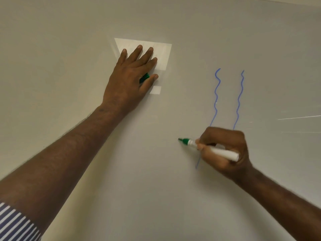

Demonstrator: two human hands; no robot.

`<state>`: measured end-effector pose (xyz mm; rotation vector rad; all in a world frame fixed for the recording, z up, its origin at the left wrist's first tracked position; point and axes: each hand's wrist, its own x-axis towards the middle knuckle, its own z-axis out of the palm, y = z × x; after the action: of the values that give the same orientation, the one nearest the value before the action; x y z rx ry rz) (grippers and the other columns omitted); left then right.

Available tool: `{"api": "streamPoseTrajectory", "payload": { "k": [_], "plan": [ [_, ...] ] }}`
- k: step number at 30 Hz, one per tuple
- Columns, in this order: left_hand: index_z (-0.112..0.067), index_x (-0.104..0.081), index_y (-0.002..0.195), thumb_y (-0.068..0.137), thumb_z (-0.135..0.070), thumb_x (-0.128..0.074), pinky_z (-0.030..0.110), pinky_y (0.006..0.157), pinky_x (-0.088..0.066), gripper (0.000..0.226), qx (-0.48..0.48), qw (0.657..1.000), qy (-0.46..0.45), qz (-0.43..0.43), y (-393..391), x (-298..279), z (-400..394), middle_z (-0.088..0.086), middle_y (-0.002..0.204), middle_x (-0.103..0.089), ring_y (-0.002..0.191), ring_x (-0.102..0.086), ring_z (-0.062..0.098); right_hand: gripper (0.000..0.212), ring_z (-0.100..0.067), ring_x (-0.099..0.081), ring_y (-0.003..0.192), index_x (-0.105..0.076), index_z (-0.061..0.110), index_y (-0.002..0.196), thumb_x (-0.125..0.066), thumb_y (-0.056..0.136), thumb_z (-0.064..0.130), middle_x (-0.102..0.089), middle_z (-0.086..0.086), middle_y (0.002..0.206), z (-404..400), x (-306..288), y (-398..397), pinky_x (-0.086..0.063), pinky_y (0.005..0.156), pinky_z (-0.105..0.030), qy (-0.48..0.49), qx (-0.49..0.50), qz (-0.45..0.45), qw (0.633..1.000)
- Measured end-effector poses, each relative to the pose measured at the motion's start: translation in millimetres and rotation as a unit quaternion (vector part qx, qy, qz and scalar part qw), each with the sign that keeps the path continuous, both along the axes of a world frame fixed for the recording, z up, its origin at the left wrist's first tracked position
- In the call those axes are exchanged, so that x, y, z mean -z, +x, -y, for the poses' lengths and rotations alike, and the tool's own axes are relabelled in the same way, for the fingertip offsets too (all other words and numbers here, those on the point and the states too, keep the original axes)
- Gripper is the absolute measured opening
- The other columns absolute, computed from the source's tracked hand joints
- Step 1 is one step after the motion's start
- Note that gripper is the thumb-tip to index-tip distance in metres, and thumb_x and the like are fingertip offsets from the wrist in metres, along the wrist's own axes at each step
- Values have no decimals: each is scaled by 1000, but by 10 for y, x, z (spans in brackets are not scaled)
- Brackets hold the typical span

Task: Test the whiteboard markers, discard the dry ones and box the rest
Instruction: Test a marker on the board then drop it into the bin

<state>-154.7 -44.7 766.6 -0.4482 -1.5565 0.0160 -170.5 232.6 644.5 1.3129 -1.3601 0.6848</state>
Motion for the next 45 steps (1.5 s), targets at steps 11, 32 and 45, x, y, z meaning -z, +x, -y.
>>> {"api": "streamPoseTrajectory", "payload": {
  "k": [11, 32, 45],
  "plan": [
    [-14, -41, 153, 108, -44, -31, 42, 128, -6, 55, -9, 1000, 2, 10, 27, 62, -4, 1, 163, -31, 155, -19, 19, 10, -18, -60, 65, -73, 3, 85, -69, 90, 11, -69, -6, 76, -143, -690, 136, -46, 62, -29, 30, 79, -80, 993],
    [-15, -45, 151, 108, -41, -22, 41, 128, -9, 55, 35, 999, 17, 15, 44, 101, -10, -1, 161, -36, 154, -23, 16, 9, -13, -68, 62, -71, 1, 90, -70, 93, 10, -75, -15, 84, -205, -919, -18, -46, 51, -17, -194, -58, 79, 976],
    [-12, -44, 152, 108, -40, -24, 40, 127, -11, 55, 33, 999, 21, 7, 86, 156, -30, 2, 161, -37, 153, -26, 16, 11, -29, -69, 62, -70, 9, 78, -68, 85, 2, -70, 4, 73, -432, -172, -57, -51, 51, -40, -112, -55, 91, 988]
  ]
}}
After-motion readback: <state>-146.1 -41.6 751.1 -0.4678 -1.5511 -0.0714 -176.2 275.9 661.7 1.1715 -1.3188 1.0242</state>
